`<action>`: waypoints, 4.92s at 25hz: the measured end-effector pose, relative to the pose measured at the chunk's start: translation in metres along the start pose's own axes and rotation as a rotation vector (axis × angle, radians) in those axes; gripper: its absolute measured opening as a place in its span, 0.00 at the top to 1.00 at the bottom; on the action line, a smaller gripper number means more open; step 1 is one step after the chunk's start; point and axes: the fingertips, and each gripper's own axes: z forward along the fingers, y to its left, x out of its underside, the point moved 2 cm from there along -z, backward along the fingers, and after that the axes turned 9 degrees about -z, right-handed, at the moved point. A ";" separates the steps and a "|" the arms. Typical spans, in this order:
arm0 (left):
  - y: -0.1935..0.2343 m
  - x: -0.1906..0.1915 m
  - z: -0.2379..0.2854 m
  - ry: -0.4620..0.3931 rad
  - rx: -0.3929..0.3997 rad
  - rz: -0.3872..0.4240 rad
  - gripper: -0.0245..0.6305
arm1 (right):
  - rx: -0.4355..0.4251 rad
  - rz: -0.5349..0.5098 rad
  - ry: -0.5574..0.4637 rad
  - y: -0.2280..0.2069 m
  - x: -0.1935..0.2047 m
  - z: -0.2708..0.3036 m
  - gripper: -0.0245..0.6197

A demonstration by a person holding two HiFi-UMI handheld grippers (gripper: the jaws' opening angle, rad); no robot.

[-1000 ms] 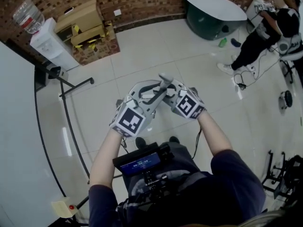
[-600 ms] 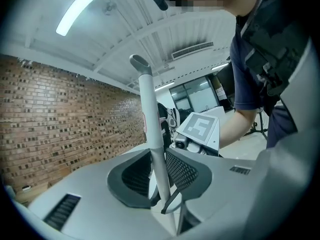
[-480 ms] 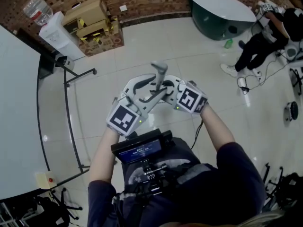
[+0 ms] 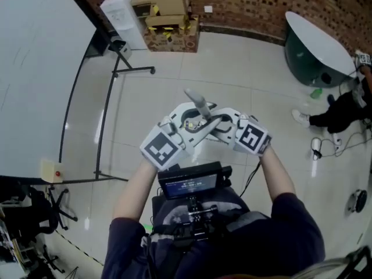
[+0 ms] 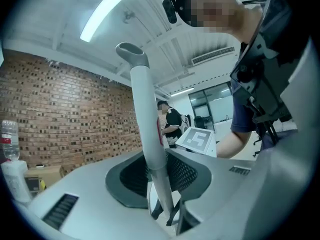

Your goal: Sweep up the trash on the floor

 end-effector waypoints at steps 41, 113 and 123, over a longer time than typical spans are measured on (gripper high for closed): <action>0.179 0.203 -0.614 -0.113 -0.982 -0.340 0.85 | -0.717 -0.189 0.275 0.196 -0.119 0.635 0.81; 0.292 0.441 -0.785 -0.229 -1.585 -0.646 0.76 | -0.894 -0.077 0.234 0.249 0.000 0.918 0.83; 0.287 0.428 -0.779 -0.274 -1.596 -0.600 0.76 | -0.892 -0.095 0.218 0.252 0.003 0.923 0.83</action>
